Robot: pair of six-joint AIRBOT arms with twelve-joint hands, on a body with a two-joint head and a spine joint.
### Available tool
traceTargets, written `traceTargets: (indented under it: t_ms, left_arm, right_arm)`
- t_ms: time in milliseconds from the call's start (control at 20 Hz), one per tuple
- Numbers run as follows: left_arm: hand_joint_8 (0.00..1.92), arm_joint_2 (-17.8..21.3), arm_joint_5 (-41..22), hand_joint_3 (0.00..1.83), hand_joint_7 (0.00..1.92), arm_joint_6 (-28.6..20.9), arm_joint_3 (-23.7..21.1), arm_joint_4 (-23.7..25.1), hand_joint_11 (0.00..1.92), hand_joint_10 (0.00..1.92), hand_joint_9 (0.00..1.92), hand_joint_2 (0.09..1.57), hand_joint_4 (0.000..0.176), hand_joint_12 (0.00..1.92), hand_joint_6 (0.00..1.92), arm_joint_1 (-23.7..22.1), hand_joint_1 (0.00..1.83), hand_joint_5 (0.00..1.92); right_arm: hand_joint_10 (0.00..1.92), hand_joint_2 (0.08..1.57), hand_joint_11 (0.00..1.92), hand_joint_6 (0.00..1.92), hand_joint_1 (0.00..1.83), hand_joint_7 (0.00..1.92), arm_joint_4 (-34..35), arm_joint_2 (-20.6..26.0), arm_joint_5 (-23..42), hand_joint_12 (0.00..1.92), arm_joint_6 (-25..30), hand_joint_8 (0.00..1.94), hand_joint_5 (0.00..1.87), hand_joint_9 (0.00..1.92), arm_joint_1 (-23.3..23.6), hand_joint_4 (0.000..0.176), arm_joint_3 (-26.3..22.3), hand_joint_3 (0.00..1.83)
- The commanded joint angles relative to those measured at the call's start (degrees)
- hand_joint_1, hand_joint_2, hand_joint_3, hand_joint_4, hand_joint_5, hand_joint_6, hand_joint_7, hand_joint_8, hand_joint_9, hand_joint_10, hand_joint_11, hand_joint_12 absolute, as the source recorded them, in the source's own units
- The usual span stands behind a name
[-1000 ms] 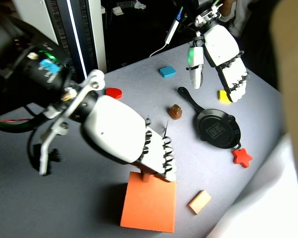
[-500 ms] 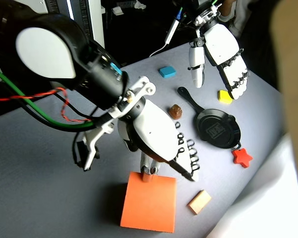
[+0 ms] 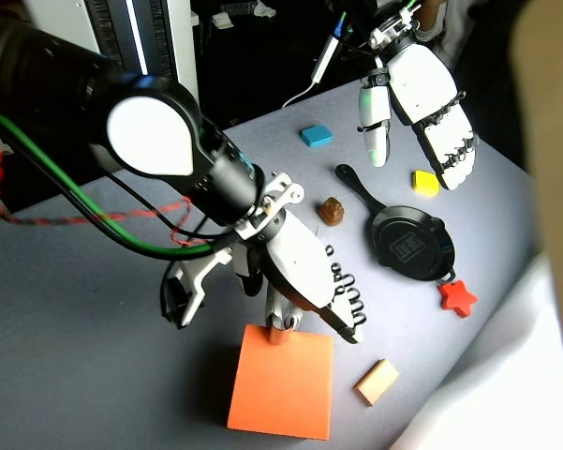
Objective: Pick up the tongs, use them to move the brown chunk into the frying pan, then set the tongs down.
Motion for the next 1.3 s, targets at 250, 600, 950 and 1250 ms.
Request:
traceTargets:
  t_ms: [250, 600, 950, 1250]
  left_arm:
    - [0.00, 0.2, -3.3, 0.00, 0.09, 0.3, -0.2, 4.4, 0.00, 0.00, 0.09, 1.33, 0.000, 0.46, 0.00, -0.3, 0.06, 0.05]
    - [0.00, 0.2, -3.5, 0.00, 0.10, 0.6, -0.3, 4.2, 0.00, 0.00, 0.10, 1.33, 0.000, 0.49, 0.00, -0.3, 0.13, 0.07]
    - [0.00, 0.2, -6.0, 0.00, 0.08, 0.6, -1.0, 3.5, 0.00, 0.00, 0.09, 1.32, 0.000, 0.44, 0.00, -0.3, 0.07, 0.04]
    - [0.00, 0.2, -6.7, 0.00, 0.11, 0.6, -1.2, 3.1, 0.00, 0.00, 0.11, 1.33, 0.000, 0.50, 0.00, -0.4, 0.09, 0.07]
  right_arm:
    - [0.00, 0.95, 0.00, 0.00, 1.08, 0.00, -1.3, -1.2, 5.2, 0.00, -0.3, 0.00, 0.00, 0.00, -0.7, 0.000, 1.8, 0.00]
    - [0.00, 0.94, 0.00, 0.00, 1.07, 0.00, -2.0, -1.3, 5.5, 0.00, -0.4, 0.00, 0.00, 0.00, -2.0, 0.000, 1.8, 0.00]
    - [0.00, 0.98, 0.00, 0.00, 1.10, 0.00, -2.0, -1.2, 5.7, 0.00, -0.9, 0.00, 0.00, 0.00, -1.6, 0.000, 1.8, 0.01]
    - [0.08, 1.11, 0.00, 0.08, 1.15, 0.40, -2.0, -1.2, 5.8, 0.94, -1.0, 0.04, 0.34, 0.31, -1.6, 0.000, 1.7, 0.02]
